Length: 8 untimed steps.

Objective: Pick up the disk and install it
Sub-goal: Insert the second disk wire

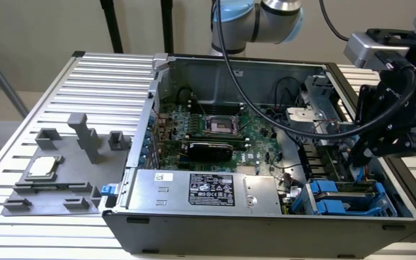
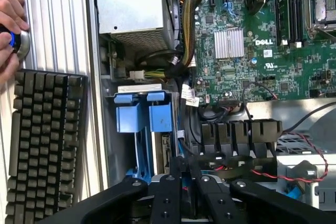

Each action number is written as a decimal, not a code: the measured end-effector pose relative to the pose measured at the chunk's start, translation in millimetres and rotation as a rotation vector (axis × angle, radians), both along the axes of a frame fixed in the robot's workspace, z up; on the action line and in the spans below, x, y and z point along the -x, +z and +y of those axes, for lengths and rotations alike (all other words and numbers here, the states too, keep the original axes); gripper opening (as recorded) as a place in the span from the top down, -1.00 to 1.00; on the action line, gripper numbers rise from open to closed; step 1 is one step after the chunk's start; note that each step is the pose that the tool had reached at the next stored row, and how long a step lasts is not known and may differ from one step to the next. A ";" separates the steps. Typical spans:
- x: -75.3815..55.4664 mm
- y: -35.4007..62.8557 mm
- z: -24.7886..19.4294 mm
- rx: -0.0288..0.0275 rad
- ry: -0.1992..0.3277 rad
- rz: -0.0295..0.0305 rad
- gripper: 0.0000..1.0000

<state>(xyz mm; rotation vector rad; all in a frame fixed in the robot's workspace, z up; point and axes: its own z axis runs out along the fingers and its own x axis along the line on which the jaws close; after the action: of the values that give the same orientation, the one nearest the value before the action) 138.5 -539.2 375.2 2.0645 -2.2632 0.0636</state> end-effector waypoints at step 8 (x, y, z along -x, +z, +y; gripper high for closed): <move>18.6 -4.1 -1.4 -0.0035 0.002 -0.0481 0.67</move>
<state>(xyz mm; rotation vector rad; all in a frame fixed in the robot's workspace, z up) 119.9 -540.5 371.1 2.0888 -2.2905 0.1107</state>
